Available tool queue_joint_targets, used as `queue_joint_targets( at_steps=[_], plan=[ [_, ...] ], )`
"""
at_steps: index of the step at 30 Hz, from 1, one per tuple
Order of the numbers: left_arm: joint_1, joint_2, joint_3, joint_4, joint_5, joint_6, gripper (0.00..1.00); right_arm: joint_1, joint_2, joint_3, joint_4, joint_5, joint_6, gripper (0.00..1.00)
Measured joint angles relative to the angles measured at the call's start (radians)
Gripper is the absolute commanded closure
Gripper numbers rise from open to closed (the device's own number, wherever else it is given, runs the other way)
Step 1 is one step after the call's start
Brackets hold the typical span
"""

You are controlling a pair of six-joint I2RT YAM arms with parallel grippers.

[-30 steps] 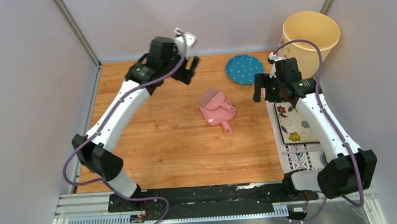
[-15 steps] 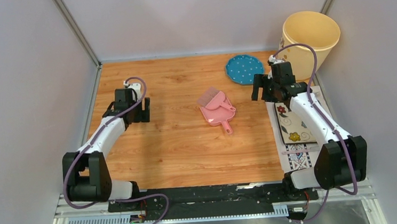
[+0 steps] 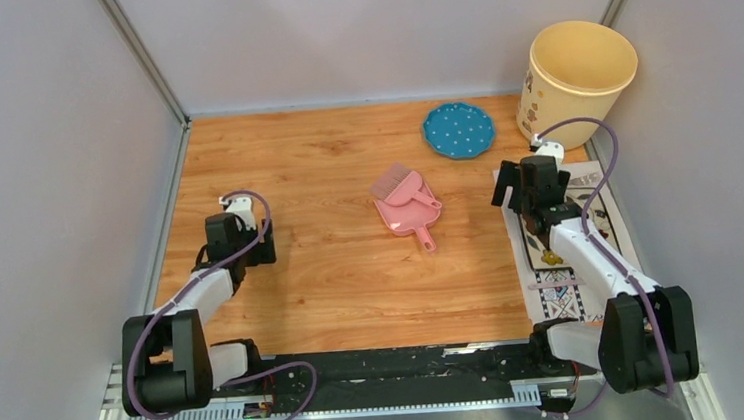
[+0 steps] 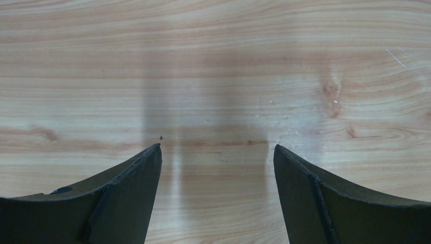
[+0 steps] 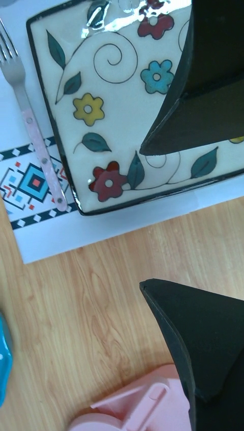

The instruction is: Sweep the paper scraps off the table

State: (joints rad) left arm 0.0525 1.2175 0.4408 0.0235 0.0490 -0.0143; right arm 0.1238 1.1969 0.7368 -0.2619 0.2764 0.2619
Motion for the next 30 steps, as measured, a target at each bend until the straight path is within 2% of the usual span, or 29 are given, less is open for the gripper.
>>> queue_joint_targets(
  at_steps=[11, 16, 24, 30],
  plan=[
    [0.002, -0.025, -0.216, 0.365, 0.046, -0.003, 0.13, -0.003, -0.024, -0.225, 0.347, 0.064, -0.035, 0.05],
    [0.002, -0.026, -0.314, 0.548, 0.051, 0.002, 0.12, -0.003, -0.028, -0.269, 0.45, 0.073, -0.052, 0.03],
    [0.002, -0.026, -0.385, 0.69, 0.077, 0.002, 0.12, -0.008, 0.017, -0.288, 0.59, 0.108, -0.058, 0.04],
    [0.003, -0.016, -0.394, 0.922, 0.112, 0.002, 0.12, -0.012, 0.023, -0.425, 0.759, 0.096, -0.126, 0.0]
  ],
)
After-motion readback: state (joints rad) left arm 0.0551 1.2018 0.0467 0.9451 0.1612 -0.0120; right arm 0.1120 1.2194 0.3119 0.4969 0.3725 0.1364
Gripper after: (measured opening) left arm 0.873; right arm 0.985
